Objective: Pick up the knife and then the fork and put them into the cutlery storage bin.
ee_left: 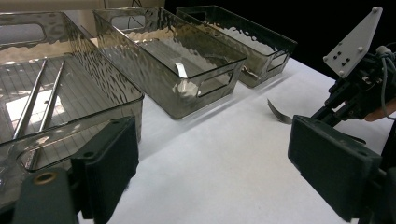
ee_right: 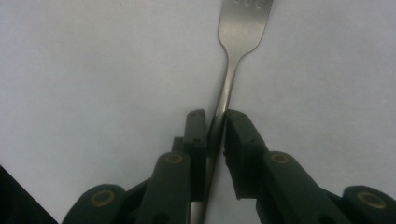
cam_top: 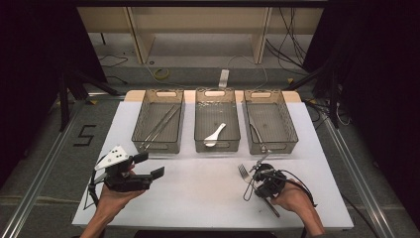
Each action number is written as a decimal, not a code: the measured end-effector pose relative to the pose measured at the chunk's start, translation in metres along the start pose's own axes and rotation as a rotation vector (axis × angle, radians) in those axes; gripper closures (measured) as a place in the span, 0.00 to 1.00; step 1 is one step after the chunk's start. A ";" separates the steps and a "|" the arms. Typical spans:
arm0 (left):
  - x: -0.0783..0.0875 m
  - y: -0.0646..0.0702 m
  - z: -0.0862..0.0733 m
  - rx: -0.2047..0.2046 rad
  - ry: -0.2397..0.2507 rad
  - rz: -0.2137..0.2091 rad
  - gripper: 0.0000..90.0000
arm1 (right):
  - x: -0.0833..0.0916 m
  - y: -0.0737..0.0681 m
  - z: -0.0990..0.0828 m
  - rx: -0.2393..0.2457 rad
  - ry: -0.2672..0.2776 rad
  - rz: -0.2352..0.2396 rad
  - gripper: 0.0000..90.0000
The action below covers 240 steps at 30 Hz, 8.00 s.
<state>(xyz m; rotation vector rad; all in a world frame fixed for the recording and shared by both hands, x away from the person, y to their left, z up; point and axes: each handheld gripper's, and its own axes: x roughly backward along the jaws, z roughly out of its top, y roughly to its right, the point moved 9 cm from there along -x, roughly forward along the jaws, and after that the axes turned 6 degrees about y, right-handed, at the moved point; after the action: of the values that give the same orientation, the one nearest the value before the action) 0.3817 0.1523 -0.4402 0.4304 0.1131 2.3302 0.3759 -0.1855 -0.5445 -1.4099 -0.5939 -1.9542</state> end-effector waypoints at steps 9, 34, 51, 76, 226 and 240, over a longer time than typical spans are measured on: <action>0.000 0.000 0.000 -0.001 0.000 0.000 0.17 | -0.001 0.000 0.001 0.004 -0.010 -0.010 0.93; 0.001 -0.001 0.000 -0.001 0.002 0.003 0.17 | 0.023 0.006 0.011 0.027 0.113 -0.013 0.94; 0.001 -0.002 0.001 0.004 0.012 0.007 0.17 | 0.058 0.043 0.038 -0.070 0.311 -0.020 0.94; 0.001 -0.002 0.002 0.006 0.018 0.005 0.17 | 0.090 0.096 0.108 -0.150 0.445 -0.094 0.94; -0.001 0.004 -0.001 0.029 0.007 -0.034 0.17 | 0.072 0.001 0.047 -0.218 0.893 0.033 0.32; -0.001 0.007 -0.002 0.031 -0.003 -0.053 0.17 | 0.072 -0.005 0.022 -0.234 0.909 0.008 0.31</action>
<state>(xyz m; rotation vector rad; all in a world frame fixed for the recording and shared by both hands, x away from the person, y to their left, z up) 0.3772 0.1465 -0.4413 0.4414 0.1574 2.2783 0.3713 -0.1847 -0.4692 -0.4980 0.0678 -2.4163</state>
